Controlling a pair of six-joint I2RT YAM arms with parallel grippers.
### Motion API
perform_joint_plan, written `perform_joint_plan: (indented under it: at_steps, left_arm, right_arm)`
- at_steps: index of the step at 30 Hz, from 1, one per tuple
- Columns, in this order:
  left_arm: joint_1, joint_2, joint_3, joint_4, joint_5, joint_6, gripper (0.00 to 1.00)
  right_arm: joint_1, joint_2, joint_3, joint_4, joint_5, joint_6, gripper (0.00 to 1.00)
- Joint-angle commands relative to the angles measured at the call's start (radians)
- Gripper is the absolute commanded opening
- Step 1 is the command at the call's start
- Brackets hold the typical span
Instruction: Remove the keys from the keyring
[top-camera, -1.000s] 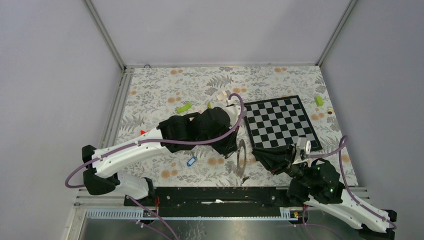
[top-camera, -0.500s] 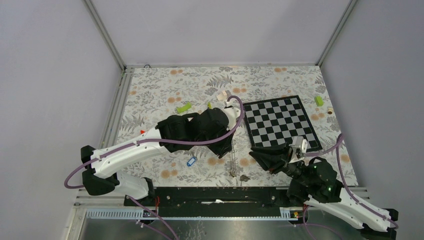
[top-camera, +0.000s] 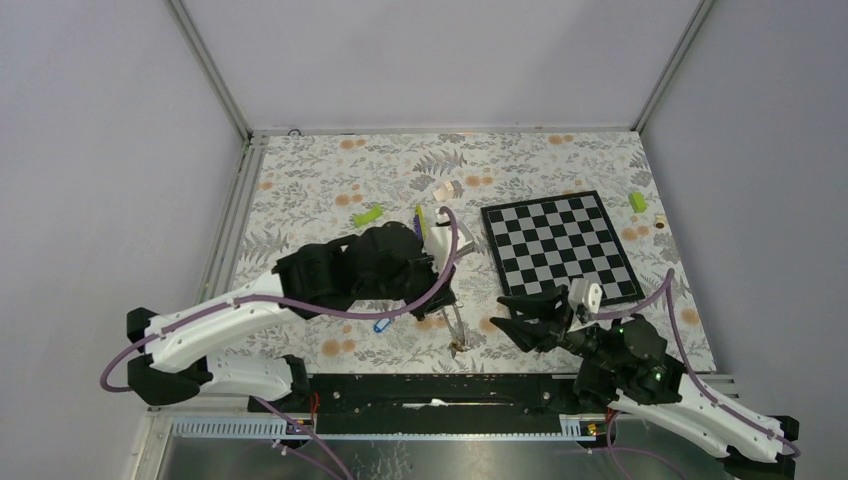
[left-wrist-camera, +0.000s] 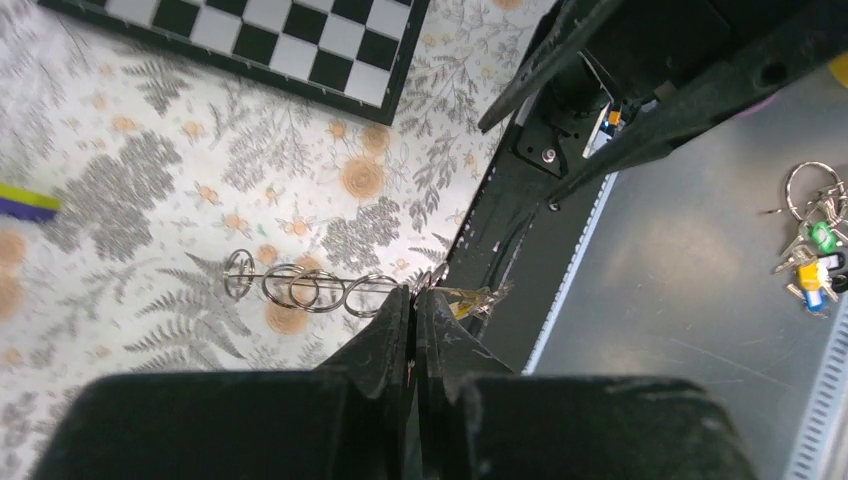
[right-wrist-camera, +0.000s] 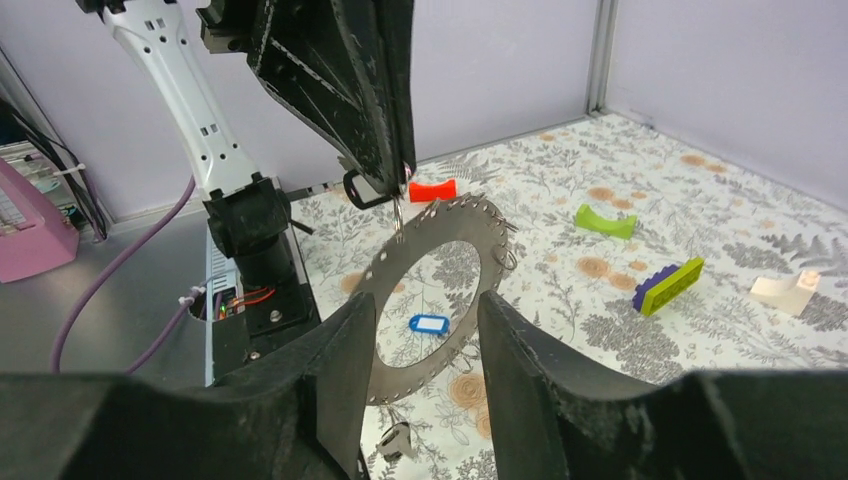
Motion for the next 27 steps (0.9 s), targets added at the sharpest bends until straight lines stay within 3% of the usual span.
perform_joint_plan:
  at_steps: [1,8,13,20,27]
  left_arm:
    - [-0.002,-0.130,-0.061,0.211,0.044,0.212,0.00]
    - [-0.002,-0.201,-0.117,0.255,0.162,0.538,0.00]
    - [-0.004,-0.206,-0.109,0.234,0.167,0.695,0.00]
    - [-0.005,-0.208,-0.107,0.226,0.167,0.844,0.00]
    - [-0.008,-0.193,-0.099,0.226,0.169,0.895,0.00]
  right_arm:
    - [-0.002,-0.054,0.042,0.002,0.019,-0.060,0.50]
    - [-0.003,-0.036,0.056,0.005,0.009,-0.145,0.52]
    - [-0.003,-0.011,0.055,0.030,-0.020,-0.180,0.52]
    - [-0.003,0.000,0.048,0.050,-0.059,-0.209,0.52]
    - [-0.003,0.012,0.051,0.050,-0.063,-0.218,0.52]
